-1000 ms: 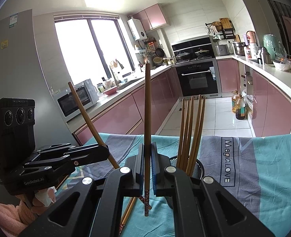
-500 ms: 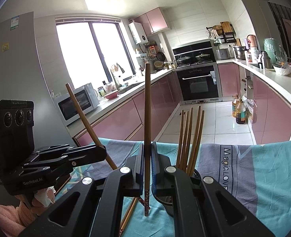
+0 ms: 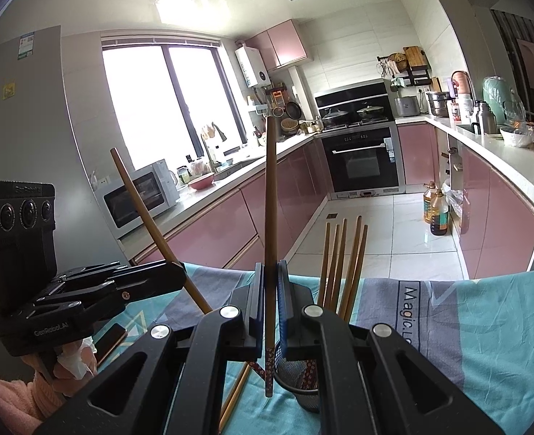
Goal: Organize utensils
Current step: 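Hold both chopsticks upright above the cup and lower them into it, then open both tools to release the chopsticks into the mesh cup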
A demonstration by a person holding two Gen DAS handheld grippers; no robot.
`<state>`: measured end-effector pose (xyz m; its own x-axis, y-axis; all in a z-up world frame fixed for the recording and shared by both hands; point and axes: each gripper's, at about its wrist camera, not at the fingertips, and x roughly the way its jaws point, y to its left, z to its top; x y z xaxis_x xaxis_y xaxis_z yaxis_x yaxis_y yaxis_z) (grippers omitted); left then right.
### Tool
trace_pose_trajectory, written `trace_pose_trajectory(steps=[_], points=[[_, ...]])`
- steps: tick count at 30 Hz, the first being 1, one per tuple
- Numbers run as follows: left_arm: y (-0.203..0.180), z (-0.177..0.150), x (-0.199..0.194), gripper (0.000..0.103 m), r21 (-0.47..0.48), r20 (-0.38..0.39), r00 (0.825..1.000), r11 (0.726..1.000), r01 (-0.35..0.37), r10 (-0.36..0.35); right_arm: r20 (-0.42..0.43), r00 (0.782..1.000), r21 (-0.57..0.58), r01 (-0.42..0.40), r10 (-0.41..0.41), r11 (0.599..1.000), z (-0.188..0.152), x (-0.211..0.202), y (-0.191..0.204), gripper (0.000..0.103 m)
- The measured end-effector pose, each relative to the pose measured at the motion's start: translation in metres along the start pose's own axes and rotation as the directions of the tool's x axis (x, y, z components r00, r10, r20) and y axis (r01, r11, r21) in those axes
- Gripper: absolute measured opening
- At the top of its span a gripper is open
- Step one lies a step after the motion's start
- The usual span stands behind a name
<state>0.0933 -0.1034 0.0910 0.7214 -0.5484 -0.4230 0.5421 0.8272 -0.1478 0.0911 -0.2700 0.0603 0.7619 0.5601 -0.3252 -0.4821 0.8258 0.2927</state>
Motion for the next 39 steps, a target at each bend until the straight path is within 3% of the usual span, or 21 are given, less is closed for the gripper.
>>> trace_pose_trajectory(steps=[10,26,39], points=[[-0.005,0.003,0.000,0.007,0.018,0.014,1.000,0.999,-0.026,0.026,0.020,1.000,0.000,0.021,-0.021,1.000,0.008,0.002,-0.005,0.006],[-0.001,-0.003,0.009,0.007,0.012,-0.039,0.998,0.999,-0.051,0.052,0.017,0.998,0.028,0.062,-0.063,0.998,0.010,0.020,-0.014,0.006],[-0.008,-0.011,0.020,0.008,0.045,-0.132,0.990,0.998,-0.039,0.045,-0.089,0.992,0.039,0.090,-0.086,0.995,-0.009,0.044,-0.025,0.006]])
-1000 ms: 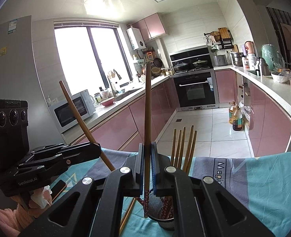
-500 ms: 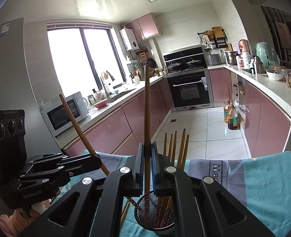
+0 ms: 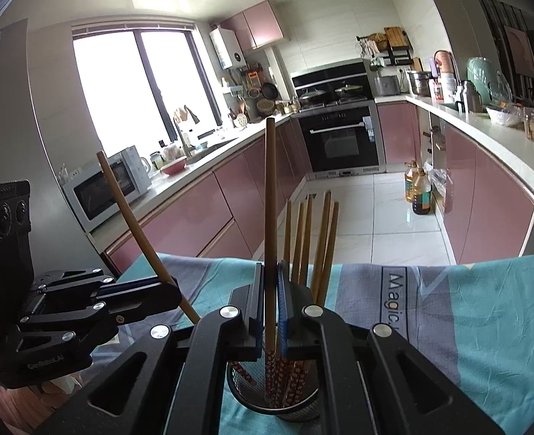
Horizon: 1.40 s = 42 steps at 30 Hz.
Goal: Organize utensils
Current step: 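Open both tools to release the chopsticks into the mesh cup, then move both open tools back toward the last two chopsticks on the cloth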
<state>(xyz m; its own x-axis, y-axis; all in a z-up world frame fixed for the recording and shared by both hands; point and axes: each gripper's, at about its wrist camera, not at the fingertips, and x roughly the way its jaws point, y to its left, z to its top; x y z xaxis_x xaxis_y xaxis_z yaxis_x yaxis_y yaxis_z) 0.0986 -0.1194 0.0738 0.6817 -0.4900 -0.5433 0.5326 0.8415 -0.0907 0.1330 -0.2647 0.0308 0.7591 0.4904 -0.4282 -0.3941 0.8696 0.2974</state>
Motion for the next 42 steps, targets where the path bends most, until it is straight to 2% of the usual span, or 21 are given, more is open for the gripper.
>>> trace_pose_trajectory(steps=[11,18,27,32,34,36,38,40,42], points=[[0.001,-0.008,0.034,0.007,0.015,-0.143,0.990,1.000,0.021,-0.019,-0.098,0.995,0.013,0.021,-0.019,1.000,-0.016,0.024,-0.009,0.006],[0.009,-0.006,0.051,0.008,-0.015,-0.165,0.986,1.000,0.027,-0.029,-0.101,0.994,0.024,0.041,-0.038,0.999,-0.018,0.025,-0.011,0.008],[0.022,-0.015,0.047,0.014,-0.061,-0.139,0.989,0.997,0.038,-0.047,-0.094,0.995,0.044,0.035,-0.031,0.998,-0.026,0.018,-0.012,0.011],[0.027,-0.024,0.034,0.018,-0.085,-0.101,0.994,0.996,0.027,-0.036,-0.082,0.997,0.045,0.015,-0.011,0.999,-0.030,0.007,-0.009,0.017],[0.030,-0.030,0.025,0.020,-0.090,-0.080,0.997,0.996,0.005,-0.012,-0.072,0.997,0.040,0.000,0.003,0.999,-0.032,0.000,-0.005,0.021],[0.034,-0.037,0.012,0.028,-0.099,-0.051,0.999,0.995,-0.021,0.016,-0.064,0.998,0.025,-0.017,0.019,1.000,-0.036,-0.007,0.002,0.023],[0.040,-0.044,0.001,0.031,-0.118,-0.027,0.999,0.992,-0.046,0.043,-0.059,0.998,0.006,-0.034,0.035,0.999,-0.040,-0.014,0.009,0.024],[0.045,-0.051,-0.009,0.035,-0.136,-0.011,0.997,0.988,-0.073,0.072,-0.062,0.997,-0.016,-0.054,0.053,0.998,-0.045,-0.019,0.017,0.031],[0.054,-0.062,-0.020,0.044,-0.158,0.005,0.992,0.980,-0.120,0.123,-0.076,0.994,-0.039,-0.082,0.079,0.996,-0.053,-0.021,0.027,0.034]])
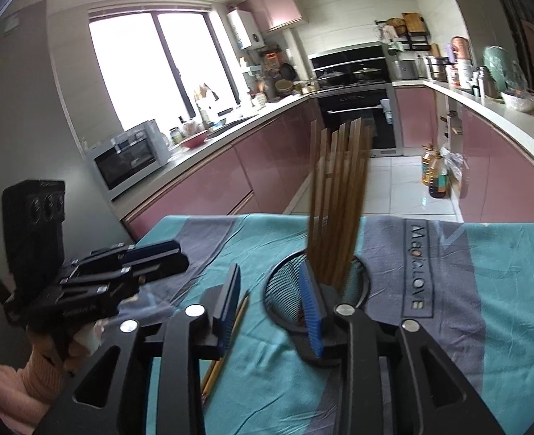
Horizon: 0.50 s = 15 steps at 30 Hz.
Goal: Organize utensils
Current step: 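Move both open tools back toward the last two chopsticks on the cloth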
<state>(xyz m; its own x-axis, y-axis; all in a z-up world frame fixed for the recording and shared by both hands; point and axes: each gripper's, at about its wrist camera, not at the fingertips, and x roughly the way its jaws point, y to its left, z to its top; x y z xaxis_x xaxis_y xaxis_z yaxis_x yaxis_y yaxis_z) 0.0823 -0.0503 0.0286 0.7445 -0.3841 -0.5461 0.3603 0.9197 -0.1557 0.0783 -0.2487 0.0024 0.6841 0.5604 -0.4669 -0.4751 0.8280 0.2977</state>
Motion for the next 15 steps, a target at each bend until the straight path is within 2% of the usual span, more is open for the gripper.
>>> trace_pose_trajectory(steps=[3,6,10,15], points=[[0.012,-0.015,-0.010,0.053,-0.016,0.010,0.997,0.997,-0.073,0.073,-0.047,0.999,-0.027,-0.022,0.021,0.999,-0.016,0.009,0.015,0.035],[0.021,-0.028,-0.012,0.054,-0.021,-0.009,0.992,0.992,-0.124,0.124,-0.110,0.993,-0.039,-0.041,0.037,0.998,-0.032,0.027,0.024,0.035],[0.030,-0.050,-0.005,0.054,-0.028,-0.066,0.987,0.989,-0.147,0.145,-0.199,0.979,-0.040,-0.051,0.042,0.998,-0.051,0.056,0.032,0.035],[0.037,-0.073,0.004,0.054,-0.059,-0.121,0.982,0.987,-0.149,0.141,-0.269,0.962,-0.030,-0.047,0.038,0.998,-0.068,0.078,0.037,0.035]])
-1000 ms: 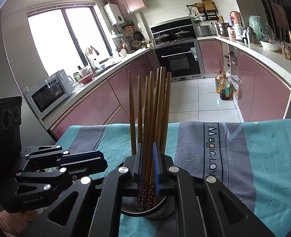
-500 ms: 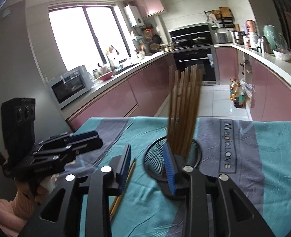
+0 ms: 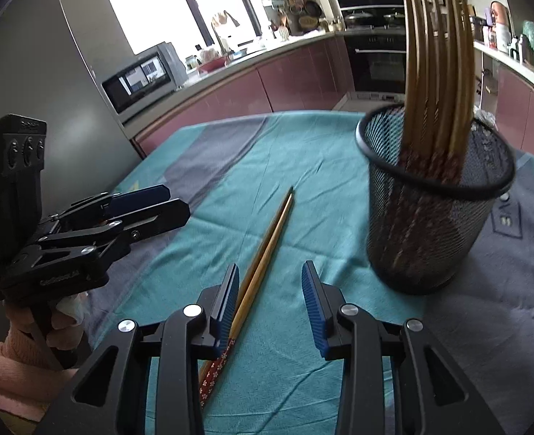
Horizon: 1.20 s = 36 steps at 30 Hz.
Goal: Organize utensils
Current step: 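Move both open tools back toward the last two chopsticks on the cloth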
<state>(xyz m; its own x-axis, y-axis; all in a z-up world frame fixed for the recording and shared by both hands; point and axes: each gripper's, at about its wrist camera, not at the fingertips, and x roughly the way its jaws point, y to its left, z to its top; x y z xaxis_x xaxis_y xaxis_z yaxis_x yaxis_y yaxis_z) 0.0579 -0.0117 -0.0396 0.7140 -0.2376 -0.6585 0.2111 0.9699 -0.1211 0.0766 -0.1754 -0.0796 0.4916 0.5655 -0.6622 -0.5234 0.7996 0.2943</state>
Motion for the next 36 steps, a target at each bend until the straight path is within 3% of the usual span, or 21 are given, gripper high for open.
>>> trace_pose_trajectory(steps=[11,27,36], points=[[0.008,-0.023,0.011,0.054,-0.022,-0.040,0.999,1.000,-0.001,0.000,-0.067,0.997,-0.011,0.035,-0.035,0.999,-0.009,0.028,0.010,0.032],[0.003,-0.028,0.017,0.054,-0.018,-0.066,0.997,0.999,0.029,-0.031,-0.088,0.992,-0.039,0.088,-0.092,0.995,-0.007,0.032,0.013,0.026],[-0.012,-0.031,0.030,0.053,0.030,-0.105,0.993,0.998,0.059,-0.056,-0.101,0.992,-0.015,0.080,-0.081,0.997,-0.007,0.026,0.000,0.024]])
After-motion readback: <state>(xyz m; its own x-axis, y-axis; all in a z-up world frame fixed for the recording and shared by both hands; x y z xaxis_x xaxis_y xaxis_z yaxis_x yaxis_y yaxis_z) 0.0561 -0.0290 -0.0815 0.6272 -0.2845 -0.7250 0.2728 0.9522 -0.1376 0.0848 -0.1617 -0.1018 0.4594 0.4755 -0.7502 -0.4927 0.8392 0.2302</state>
